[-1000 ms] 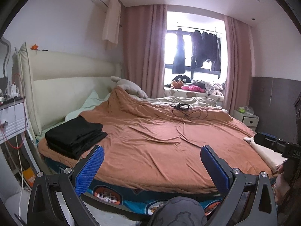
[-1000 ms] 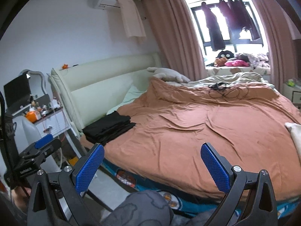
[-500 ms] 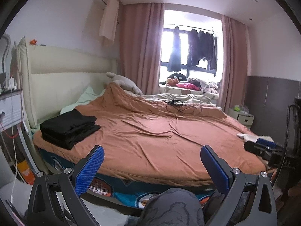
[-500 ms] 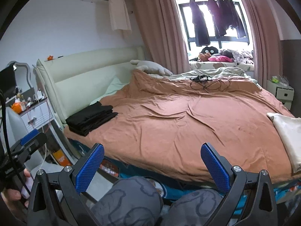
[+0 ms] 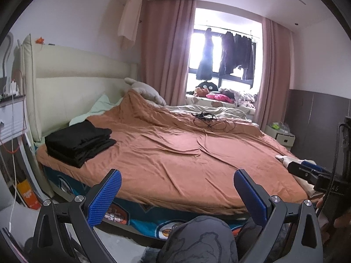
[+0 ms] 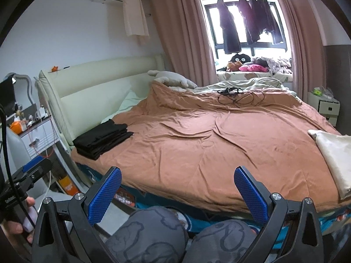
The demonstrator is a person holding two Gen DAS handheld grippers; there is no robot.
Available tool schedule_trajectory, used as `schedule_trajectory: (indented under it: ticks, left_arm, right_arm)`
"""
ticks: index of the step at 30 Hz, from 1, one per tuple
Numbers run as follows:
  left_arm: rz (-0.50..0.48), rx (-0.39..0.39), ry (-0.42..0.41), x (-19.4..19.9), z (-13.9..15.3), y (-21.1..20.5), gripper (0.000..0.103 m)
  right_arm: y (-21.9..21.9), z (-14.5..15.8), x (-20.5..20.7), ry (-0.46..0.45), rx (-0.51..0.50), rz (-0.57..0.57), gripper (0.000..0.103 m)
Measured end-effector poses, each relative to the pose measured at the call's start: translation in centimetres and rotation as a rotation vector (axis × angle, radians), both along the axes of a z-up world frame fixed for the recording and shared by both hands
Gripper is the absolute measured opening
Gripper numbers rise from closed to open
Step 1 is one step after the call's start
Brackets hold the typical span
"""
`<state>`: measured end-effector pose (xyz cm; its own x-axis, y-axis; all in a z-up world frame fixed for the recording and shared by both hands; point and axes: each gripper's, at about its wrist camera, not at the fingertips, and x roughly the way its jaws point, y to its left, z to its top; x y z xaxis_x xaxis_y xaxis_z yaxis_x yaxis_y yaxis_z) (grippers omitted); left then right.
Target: Fold large clothes
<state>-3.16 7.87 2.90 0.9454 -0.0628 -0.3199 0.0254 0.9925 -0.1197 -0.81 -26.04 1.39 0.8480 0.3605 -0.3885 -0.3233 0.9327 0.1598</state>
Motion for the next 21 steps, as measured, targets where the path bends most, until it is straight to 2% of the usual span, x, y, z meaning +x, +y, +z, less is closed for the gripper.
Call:
schedule_trajectory:
  ticks: [11,21]
  left_arm:
    - [-0.006,-0.016,0.008,-0.23,0.08,0.09,0.103]
    - [-0.018,0.006,0.005,-0.69,0.46,-0.43,0.103]
  right_arm:
    - [0.22,-0.37,0.50,0.017,0.002,0.007,0.103]
    - [0.24,-0.01,0.18,0.018,0.011,0.012,0.103]
